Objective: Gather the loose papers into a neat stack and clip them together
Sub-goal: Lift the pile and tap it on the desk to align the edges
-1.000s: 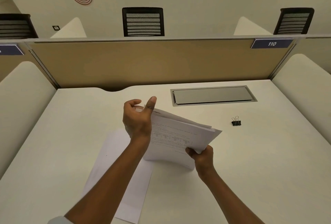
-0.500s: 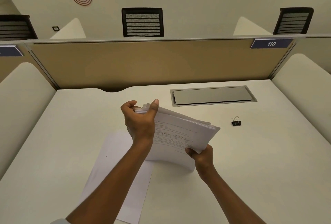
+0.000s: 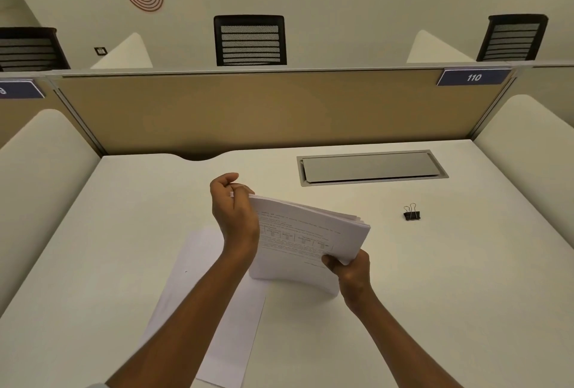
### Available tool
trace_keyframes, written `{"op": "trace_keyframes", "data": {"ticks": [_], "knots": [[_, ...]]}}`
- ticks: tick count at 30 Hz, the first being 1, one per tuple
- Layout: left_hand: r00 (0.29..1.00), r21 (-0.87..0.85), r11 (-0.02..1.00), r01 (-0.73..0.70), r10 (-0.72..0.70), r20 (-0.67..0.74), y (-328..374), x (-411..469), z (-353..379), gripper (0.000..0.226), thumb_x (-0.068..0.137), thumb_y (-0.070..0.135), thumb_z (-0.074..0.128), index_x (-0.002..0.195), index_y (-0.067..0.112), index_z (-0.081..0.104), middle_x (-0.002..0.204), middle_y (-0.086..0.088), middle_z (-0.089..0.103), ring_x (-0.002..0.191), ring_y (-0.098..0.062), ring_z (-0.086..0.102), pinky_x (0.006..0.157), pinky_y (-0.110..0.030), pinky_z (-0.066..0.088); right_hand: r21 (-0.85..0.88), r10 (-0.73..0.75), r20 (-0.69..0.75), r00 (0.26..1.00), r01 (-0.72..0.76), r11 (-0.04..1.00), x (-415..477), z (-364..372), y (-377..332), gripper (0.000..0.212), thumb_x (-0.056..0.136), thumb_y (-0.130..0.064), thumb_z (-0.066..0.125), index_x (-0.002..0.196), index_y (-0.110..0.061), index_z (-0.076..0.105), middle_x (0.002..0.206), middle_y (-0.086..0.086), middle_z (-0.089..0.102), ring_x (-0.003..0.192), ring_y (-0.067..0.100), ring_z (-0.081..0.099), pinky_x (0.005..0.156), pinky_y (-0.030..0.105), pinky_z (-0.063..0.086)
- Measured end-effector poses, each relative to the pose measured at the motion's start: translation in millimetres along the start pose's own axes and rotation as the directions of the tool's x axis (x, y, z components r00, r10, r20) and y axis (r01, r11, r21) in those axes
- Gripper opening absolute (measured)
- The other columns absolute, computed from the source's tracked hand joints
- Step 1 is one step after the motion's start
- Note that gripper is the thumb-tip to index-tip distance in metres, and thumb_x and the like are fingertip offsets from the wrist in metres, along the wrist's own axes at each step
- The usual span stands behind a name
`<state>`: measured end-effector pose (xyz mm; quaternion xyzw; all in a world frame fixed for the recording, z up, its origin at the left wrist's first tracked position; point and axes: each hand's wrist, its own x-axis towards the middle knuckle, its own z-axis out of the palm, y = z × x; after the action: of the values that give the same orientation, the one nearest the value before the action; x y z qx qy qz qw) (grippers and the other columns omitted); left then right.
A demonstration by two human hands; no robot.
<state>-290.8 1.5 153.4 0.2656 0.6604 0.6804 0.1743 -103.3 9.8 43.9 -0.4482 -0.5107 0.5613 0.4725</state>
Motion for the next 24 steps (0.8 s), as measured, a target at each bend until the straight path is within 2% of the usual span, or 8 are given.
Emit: {"op": "trace_keyframes", "data": {"ticks": [1, 2, 4, 5, 9, 13, 17, 24], "knots": [[1.000, -0.023, 1.000, 0.001, -0.001, 0.026, -1, 1, -1, 0.011, 0.096, 0.020, 0.044, 0.106, 0.019, 0.046, 0.081, -0.002, 0.058, 0.070, -0.012, 0.055, 0.060, -0.022, 0.043, -0.001, 0.000, -0.002, 1.000, 0.000, 1.000, 1, 0, 0, 0.036, 0.066, 0.000, 0.069, 0.092, -0.025, 0.068, 0.084, -0.009, 0.075, 0.085, 0.011, 0.070, 0.067, 0.021, 0.057], [0.998, -0.059, 0.998, 0.000, 0.004, 0.062, -5, 3, -3, 0.024, 0.093, 0.037, 0.048, 0.108, 0.018, 0.045, 0.081, -0.003, 0.059, 0.069, -0.011, 0.057, 0.060, -0.022, 0.044, -0.002, 0.003, -0.004, 1.000, -0.003, 1.000, 2, -1, 1, 0.039, 0.069, 0.006, 0.070, 0.091, -0.026, 0.068, 0.083, -0.010, 0.075, 0.085, 0.011, 0.070, 0.067, 0.021, 0.057], [0.982, -0.156, 0.988, 0.009, 0.021, 0.187, -16, 10, -10, 0.071, 0.071, 0.073, 0.056, 0.112, 0.016, 0.041, 0.080, -0.001, 0.059, 0.066, -0.007, 0.060, 0.058, -0.017, 0.048, -0.004, 0.017, -0.007, 1.000, -0.017, 1.000, 3, -2, 2, 0.044, 0.073, 0.015, 0.068, 0.090, -0.026, 0.068, 0.083, -0.013, 0.075, 0.083, 0.010, 0.070, 0.067, 0.022, 0.057], [0.963, -0.190, 0.982, 0.024, 0.028, 0.270, -24, 14, -15, 0.086, 0.059, 0.078, 0.061, 0.113, 0.013, 0.040, 0.080, -0.001, 0.058, 0.066, -0.004, 0.061, 0.057, -0.014, 0.048, -0.004, 0.024, -0.011, 1.000, -0.024, 1.000, 3, -3, 2, 0.043, 0.073, 0.015, 0.068, 0.089, -0.025, 0.068, 0.082, -0.013, 0.075, 0.082, 0.009, 0.070, 0.066, 0.022, 0.057], [0.781, -0.072, 0.992, 0.102, -0.035, 0.624, -61, 20, -37, 0.087, 0.039, 0.067, 0.082, 0.099, 0.008, 0.060, 0.085, 0.002, 0.071, 0.080, -0.010, 0.069, 0.062, -0.020, 0.055, 0.014, 0.049, -0.024, 0.999, -0.048, 0.999, 3, -2, 2, 0.030, 0.062, -0.004, 0.069, 0.086, -0.021, 0.070, 0.080, -0.009, 0.076, 0.076, 0.008, 0.070, 0.063, 0.021, 0.055], [0.647, 0.024, 0.975, 0.219, -0.164, 0.744, -80, 16, -42, 0.056, 0.045, 0.031, 0.090, 0.098, 0.027, 0.072, 0.100, -0.004, 0.074, 0.096, -0.023, 0.069, 0.074, -0.032, 0.058, 0.037, 0.056, 0.000, 0.998, -0.056, 0.998, 3, -3, 2, 0.033, 0.061, -0.003, 0.068, 0.090, -0.020, 0.070, 0.082, -0.005, 0.076, 0.079, 0.012, 0.069, 0.065, 0.024, 0.056], [0.691, -0.005, 0.959, 0.282, -0.199, 0.695, -81, 8, -34, 0.069, 0.039, 0.052, 0.091, 0.100, 0.027, 0.070, 0.102, -0.004, 0.074, 0.095, -0.023, 0.069, 0.072, -0.030, 0.058, 0.047, 0.048, 0.006, 0.999, -0.048, 0.998, 3, -2, 2, 0.037, 0.062, -0.004, 0.070, 0.094, -0.022, 0.069, 0.087, -0.002, 0.075, 0.086, 0.018, 0.069, 0.070, 0.029, 0.058], [0.698, -0.006, 0.958, 0.287, -0.205, 0.686, -83, 6, -37, 0.066, 0.037, 0.051, 0.092, 0.097, 0.033, 0.071, 0.101, -0.004, 0.073, 0.096, -0.025, 0.068, 0.075, -0.034, 0.059, 0.049, 0.046, -0.015, 0.999, -0.045, 0.998, 2, 0, 1, 0.036, 0.061, -0.003, 0.069, 0.090, -0.023, 0.070, 0.086, -0.003, 0.076, 0.082, 0.016, 0.069, 0.066, 0.026, 0.057]]}}
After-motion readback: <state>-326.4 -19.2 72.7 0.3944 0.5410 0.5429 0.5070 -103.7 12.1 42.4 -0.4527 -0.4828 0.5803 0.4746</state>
